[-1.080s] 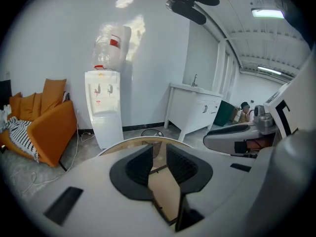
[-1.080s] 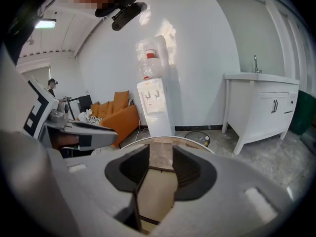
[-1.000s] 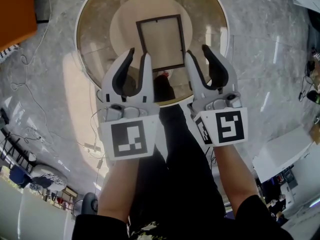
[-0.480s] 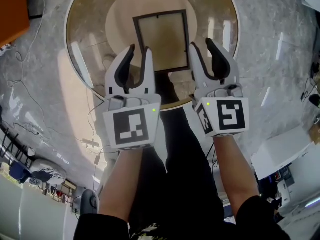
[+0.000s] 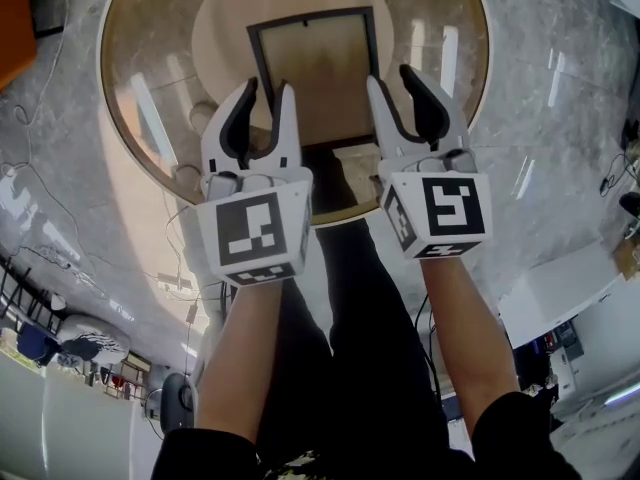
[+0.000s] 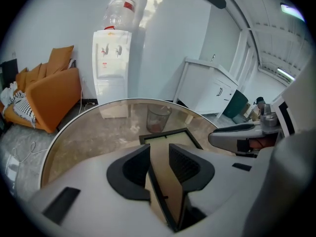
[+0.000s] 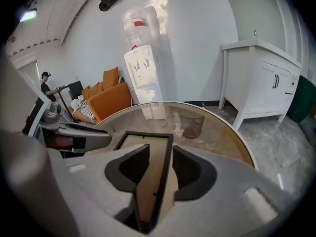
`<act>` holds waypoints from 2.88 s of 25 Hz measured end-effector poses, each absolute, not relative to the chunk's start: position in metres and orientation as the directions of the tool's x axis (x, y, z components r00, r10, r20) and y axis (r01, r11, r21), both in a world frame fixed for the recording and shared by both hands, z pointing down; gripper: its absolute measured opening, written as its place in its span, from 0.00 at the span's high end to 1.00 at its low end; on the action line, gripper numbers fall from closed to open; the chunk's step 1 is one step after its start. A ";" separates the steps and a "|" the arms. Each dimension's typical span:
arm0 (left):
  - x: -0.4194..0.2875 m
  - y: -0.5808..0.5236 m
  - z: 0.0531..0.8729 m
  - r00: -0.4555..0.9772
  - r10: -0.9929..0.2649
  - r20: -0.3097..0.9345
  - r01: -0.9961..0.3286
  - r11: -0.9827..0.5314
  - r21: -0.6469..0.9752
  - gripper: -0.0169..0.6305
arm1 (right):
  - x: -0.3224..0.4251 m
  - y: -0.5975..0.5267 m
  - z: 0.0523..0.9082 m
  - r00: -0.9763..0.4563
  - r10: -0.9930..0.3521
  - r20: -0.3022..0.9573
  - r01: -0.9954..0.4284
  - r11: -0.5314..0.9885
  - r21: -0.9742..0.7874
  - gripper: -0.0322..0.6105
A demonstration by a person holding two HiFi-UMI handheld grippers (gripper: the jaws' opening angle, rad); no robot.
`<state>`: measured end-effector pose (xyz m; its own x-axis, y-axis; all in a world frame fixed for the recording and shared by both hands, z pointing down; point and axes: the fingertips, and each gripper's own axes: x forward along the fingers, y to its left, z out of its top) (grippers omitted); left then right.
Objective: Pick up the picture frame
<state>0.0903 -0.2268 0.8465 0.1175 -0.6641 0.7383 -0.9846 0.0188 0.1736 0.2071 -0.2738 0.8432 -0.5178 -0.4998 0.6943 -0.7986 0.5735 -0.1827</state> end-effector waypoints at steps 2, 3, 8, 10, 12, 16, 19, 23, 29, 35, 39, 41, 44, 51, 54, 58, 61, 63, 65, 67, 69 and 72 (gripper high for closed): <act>0.087 -0.225 0.857 0.109 -0.652 0.750 -0.984 0.033 0.172 0.77 | 0.208 -0.272 0.851 -0.515 -0.495 0.700 -0.804 0.561 -0.195 0.72; 0.086 -0.225 0.862 0.108 -0.646 0.755 -0.984 0.040 0.174 0.77 | 0.208 -0.271 0.855 -0.512 -0.492 0.704 -0.807 0.557 -0.198 0.72; 0.085 -0.222 0.880 0.121 -0.627 0.770 -0.980 0.046 0.191 0.77 | 0.207 -0.260 0.879 -0.504 -0.462 0.729 -0.812 0.540 -0.219 0.72; 0.089 -0.221 0.883 0.129 -0.618 0.775 -0.978 0.047 0.201 0.77 | 0.210 -0.258 0.884 -0.499 -0.456 0.737 -0.817 0.531 -0.225 0.72; 0.090 -0.221 0.889 0.134 -0.608 0.782 -0.977 0.051 0.207 0.77 | 0.210 -0.261 0.887 -0.493 -0.461 0.737 -0.822 0.525 -0.221 0.72; 0.087 -0.219 0.901 0.145 -0.576 0.804 -0.971 0.075 0.229 0.77 | 0.209 -0.261 0.895 -0.492 -0.451 0.745 -0.823 0.519 -0.229 0.73; 0.087 -0.221 0.907 0.155 -0.559 0.815 -0.968 0.077 0.237 0.78 | 0.207 -0.263 0.900 -0.498 -0.435 0.750 -0.823 0.509 -0.251 0.73; 0.086 -0.222 0.909 0.158 -0.554 0.817 -0.970 0.069 0.234 0.78 | 0.201 -0.263 0.904 -0.513 -0.417 0.750 -0.816 0.509 -0.275 0.73; 0.083 -0.225 0.900 0.180 -0.541 0.822 -0.970 0.040 0.238 0.86 | 0.207 -0.264 0.898 -0.511 -0.414 0.753 -0.816 0.508 -0.274 0.73; 0.089 -0.238 0.871 0.213 -0.578 0.788 -0.977 -0.145 0.157 0.89 | 0.209 -0.276 0.866 -0.545 -0.448 0.709 -0.786 0.567 -0.246 0.73; 0.095 -0.247 0.846 0.237 -0.602 0.763 -0.959 -0.271 0.084 0.89 | 0.197 -0.290 0.828 -0.623 -0.435 0.650 -0.688 0.700 -0.192 0.73; 0.100 -0.250 0.834 0.248 -0.606 0.756 -0.952 -0.299 0.072 0.89 | 0.188 -0.296 0.811 -0.679 -0.386 0.625 -0.615 0.763 -0.197 0.72; 0.110 -0.249 0.822 0.291 -0.601 0.745 -0.927 -0.369 0.064 0.89 | 0.176 -0.297 0.803 -0.756 -0.246 0.607 -0.490 0.827 -0.276 0.71; 0.129 -0.242 0.807 0.391 -0.563 0.728 -0.838 -0.546 0.028 0.89 | 0.169 -0.283 0.826 -0.819 0.075 0.568 -0.286 0.805 -0.520 0.60; 0.138 -0.236 0.805 0.430 -0.545 0.720 -0.802 -0.597 0.027 0.89 | 0.173 -0.264 0.836 -0.824 0.189 0.534 -0.253 0.720 -0.646 0.60; 0.145 -0.232 0.799 0.444 -0.527 0.724 -0.786 -0.618 0.032 0.88 | 0.183 -0.240 0.835 -0.823 0.273 0.498 -0.215 0.661 -0.719 0.72; 0.139 -0.230 0.796 0.429 -0.533 0.729 -0.800 -0.599 0.033 0.88 | 0.182 -0.227 0.819 -0.843 0.326 0.429 -0.166 0.601 -0.782 0.86; 0.136 -0.227 0.789 0.427 -0.534 0.730 -0.805 -0.592 0.037 0.88 | 0.180 -0.221 0.806 -0.849 0.334 0.409 -0.156 0.580 -0.799 0.87; 0.135 -0.225 0.780 0.423 -0.539 0.729 -0.807 -0.590 0.032 0.88 | 0.179 -0.218 0.797 -0.849 0.323 0.418 -0.169 0.584 -0.794 0.87; 0.131 -0.222 0.770 0.419 -0.548 0.723 -0.812 -0.583 0.029 0.88 | 0.176 -0.216 0.789 -0.850 0.303 0.430 -0.192 0.583 -0.789 0.87; 0.124 -0.221 0.756 0.420 -0.570 0.706 -0.824 -0.566 0.034 0.90 | 0.172 -0.213 0.781 -0.854 0.280 0.438 -0.216 0.575 -0.789 0.87; 0.114 -0.223 0.736 0.423 -0.592 0.686 -0.834 -0.551 0.038 0.92 | 0.171 -0.213 0.770 -0.865 0.229 0.446 -0.260 0.556 -0.790 0.87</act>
<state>0.1140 -0.2229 0.7362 0.4229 -0.5925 0.6857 -0.8337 -0.5509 0.0382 0.1713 -0.2128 0.7701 -0.8652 0.2286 0.4463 -0.2604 0.5558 -0.7895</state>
